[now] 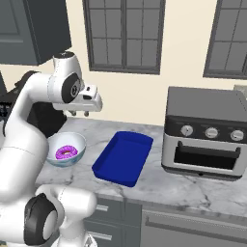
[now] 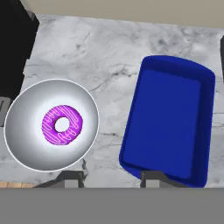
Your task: Place the bowl with donut and the cupcake onto the tray.
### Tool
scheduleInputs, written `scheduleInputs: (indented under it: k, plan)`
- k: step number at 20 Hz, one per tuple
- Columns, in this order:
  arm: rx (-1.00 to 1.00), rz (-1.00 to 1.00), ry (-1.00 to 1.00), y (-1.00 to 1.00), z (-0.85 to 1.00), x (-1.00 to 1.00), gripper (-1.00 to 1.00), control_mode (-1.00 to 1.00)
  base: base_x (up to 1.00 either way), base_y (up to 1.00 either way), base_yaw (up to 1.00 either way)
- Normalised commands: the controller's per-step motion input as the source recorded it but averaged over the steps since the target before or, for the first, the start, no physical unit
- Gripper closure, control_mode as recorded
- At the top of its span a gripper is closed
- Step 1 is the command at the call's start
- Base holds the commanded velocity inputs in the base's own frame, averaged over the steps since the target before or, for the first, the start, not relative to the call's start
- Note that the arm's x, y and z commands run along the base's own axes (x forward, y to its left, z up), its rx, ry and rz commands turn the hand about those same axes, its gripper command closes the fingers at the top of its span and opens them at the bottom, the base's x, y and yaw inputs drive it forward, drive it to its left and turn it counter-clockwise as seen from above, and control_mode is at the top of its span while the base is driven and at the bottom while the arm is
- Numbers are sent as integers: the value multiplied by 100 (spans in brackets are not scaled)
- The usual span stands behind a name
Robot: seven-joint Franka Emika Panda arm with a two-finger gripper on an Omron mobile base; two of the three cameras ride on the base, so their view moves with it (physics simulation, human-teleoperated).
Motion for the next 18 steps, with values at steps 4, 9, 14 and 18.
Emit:
scheduleInputs:
  k: [4, 9, 14, 18]
  plan:
    - [1, -5, 1, 13, -23, 0, -100, -100, 0, 0, 0]
    - [7, -5, -2, 8, -36, 1, -100, -100, 0, 0, 0]
    - [7, 0, 0, 8, -33, 29, -100, -100, 0, 0, 0]
    - [3, 0, 10, 21, -29, 46, -100, -100, 0, 0, 0]
